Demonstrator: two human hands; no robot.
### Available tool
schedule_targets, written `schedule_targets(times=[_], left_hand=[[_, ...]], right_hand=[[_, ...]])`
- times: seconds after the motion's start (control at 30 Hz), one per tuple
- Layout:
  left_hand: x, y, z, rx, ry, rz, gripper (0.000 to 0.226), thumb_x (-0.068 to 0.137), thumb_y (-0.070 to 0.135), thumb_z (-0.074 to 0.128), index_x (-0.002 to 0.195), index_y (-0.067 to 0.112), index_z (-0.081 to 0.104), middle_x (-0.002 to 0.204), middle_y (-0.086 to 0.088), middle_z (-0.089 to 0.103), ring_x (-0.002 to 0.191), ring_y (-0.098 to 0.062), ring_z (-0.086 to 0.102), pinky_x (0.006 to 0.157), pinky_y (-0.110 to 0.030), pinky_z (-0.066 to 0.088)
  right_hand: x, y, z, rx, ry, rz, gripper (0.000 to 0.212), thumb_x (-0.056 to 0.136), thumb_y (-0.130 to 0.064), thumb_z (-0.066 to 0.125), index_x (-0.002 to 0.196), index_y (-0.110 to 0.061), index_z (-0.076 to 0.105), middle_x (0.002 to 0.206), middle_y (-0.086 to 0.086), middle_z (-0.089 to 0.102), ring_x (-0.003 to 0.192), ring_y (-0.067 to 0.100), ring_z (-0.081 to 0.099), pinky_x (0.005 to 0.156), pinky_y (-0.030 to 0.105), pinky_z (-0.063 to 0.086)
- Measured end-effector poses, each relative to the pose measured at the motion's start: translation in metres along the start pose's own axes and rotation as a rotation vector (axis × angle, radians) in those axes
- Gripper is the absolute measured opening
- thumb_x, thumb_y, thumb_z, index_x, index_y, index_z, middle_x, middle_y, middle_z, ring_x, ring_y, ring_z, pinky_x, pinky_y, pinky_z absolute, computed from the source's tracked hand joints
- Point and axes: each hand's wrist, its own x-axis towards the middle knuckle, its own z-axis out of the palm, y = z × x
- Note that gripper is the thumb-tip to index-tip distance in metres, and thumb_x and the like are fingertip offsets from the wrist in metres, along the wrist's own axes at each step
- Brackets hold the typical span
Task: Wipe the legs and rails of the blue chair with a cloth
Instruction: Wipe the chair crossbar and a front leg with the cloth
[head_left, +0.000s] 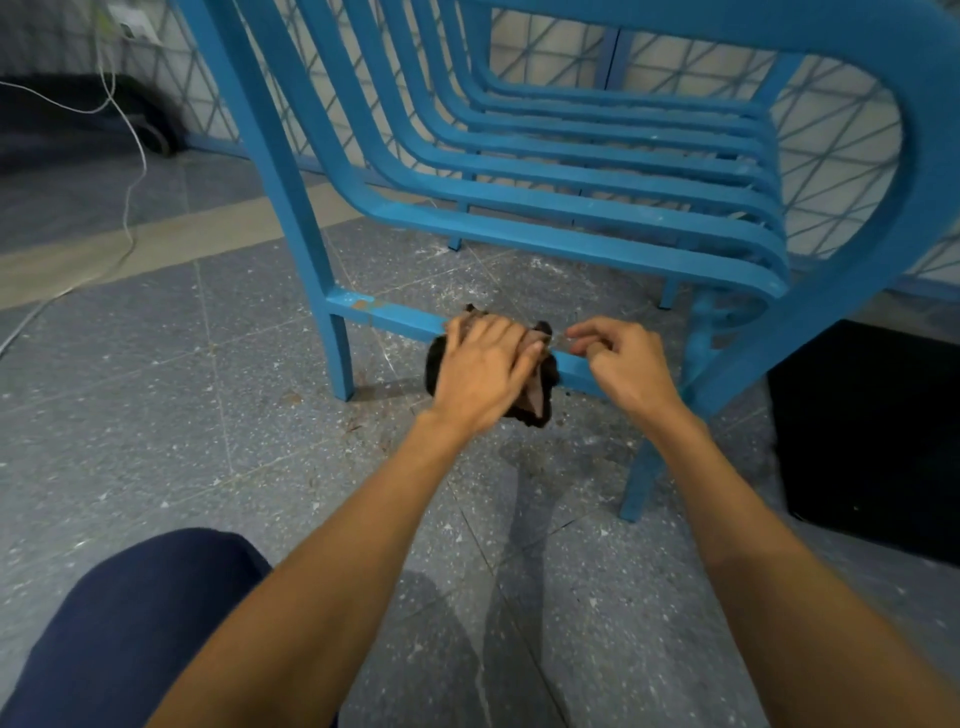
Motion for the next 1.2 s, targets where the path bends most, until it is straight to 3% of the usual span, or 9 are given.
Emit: schedule_targets(times=[0.2,0.33,0.5,0.57,0.73,0.9,1.03,1.13,1.2], left_hand=[[0.001,-0.037,-0.007,-0.02,0.021,0.143,0.042,0.098,0.045,0.029,0.116,0.021,0.059,0.118,0.003,0.06,0.117,-0.017,0.049,0.101,-0.034,0.027],[0.01,-0.08,-0.021,-0.009,0.029,-0.003,0.049,0.096,0.048,0.026,0.115,0.02,0.062,0.112,-0.001,0.063,0.113,-0.022,0.051,0.099,-0.036,0.028],[0.03,-0.07,-0.018,0.098,0.011,-0.253,0.041,0.097,0.041,0.034,0.104,0.016,0.066,0.112,-0.006,0.067,0.112,-0.026,0.052,0.104,-0.042,0.026],[0.019,-0.061,-0.01,0.085,0.071,-0.185,0.041,0.096,0.041,0.031,0.103,0.018,0.065,0.108,-0.003,0.067,0.11,-0.024,0.053,0.104,-0.041,0.026],[0.007,-0.081,-0.011,-0.016,0.103,0.047,0.04,0.095,0.044,0.032,0.109,0.024,0.063,0.107,0.004,0.063,0.109,-0.017,0.051,0.098,-0.034,0.029],[0.014,-0.127,-0.027,-0.02,0.039,-0.037,0.055,0.094,0.052,0.022,0.119,0.022,0.06,0.112,0.0,0.062,0.11,-0.019,0.049,0.101,-0.036,0.027],[0.02,-0.152,-0.035,0.044,0.007,-0.161,0.057,0.091,0.051,0.023,0.116,0.02,0.063,0.113,-0.003,0.065,0.112,-0.024,0.051,0.103,-0.041,0.029],[0.019,-0.122,-0.026,0.019,0.078,-0.267,0.05,0.089,0.046,0.026,0.101,0.017,0.066,0.106,-0.004,0.066,0.109,-0.025,0.052,0.107,-0.044,0.025],[0.012,-0.1,-0.017,-0.015,0.117,-0.173,0.047,0.091,0.044,0.027,0.099,0.017,0.065,0.104,-0.002,0.066,0.107,-0.023,0.052,0.105,-0.043,0.027]], right_hand=[[0.008,-0.015,0.015,-0.06,-0.038,0.002,0.029,0.091,-0.01,0.047,0.111,-0.017,0.067,0.096,0.002,0.068,0.081,0.01,0.059,0.073,0.018,0.042],[0.013,-0.032,0.042,-0.128,-0.101,-0.052,0.03,0.092,-0.015,0.045,0.113,-0.021,0.066,0.088,0.002,0.067,0.068,0.012,0.057,0.064,0.025,0.046],[0.019,-0.056,0.065,-0.154,-0.122,-0.056,0.034,0.091,-0.02,0.041,0.117,-0.024,0.063,0.108,0.011,0.067,0.094,0.028,0.062,0.085,0.042,0.052],[0.017,-0.059,0.071,-0.163,-0.107,-0.054,0.032,0.092,-0.018,0.04,0.113,-0.019,0.064,0.109,0.015,0.066,0.101,0.033,0.059,0.088,0.042,0.048],[0.011,-0.05,0.072,-0.159,-0.038,-0.031,0.031,0.095,-0.016,0.038,0.107,-0.017,0.066,0.09,0.008,0.066,0.081,0.024,0.057,0.073,0.037,0.047],[0.012,-0.047,0.074,-0.234,-0.045,-0.07,0.03,0.095,-0.024,0.042,0.115,-0.021,0.064,0.084,0.001,0.065,0.067,0.015,0.055,0.067,0.031,0.041],[0.009,-0.045,0.073,-0.39,-0.096,-0.159,0.04,0.094,-0.04,0.047,0.13,-0.024,0.054,0.12,0.002,0.063,0.102,0.024,0.058,0.088,0.035,0.041],[0.01,-0.042,0.077,-0.428,-0.096,-0.183,0.044,0.094,-0.044,0.049,0.134,-0.025,0.051,0.126,0.002,0.06,0.109,0.025,0.057,0.093,0.036,0.039],[0.011,-0.04,0.078,-0.433,-0.072,-0.183,0.044,0.094,-0.043,0.05,0.134,-0.025,0.051,0.125,0.003,0.06,0.111,0.026,0.056,0.092,0.035,0.039]])
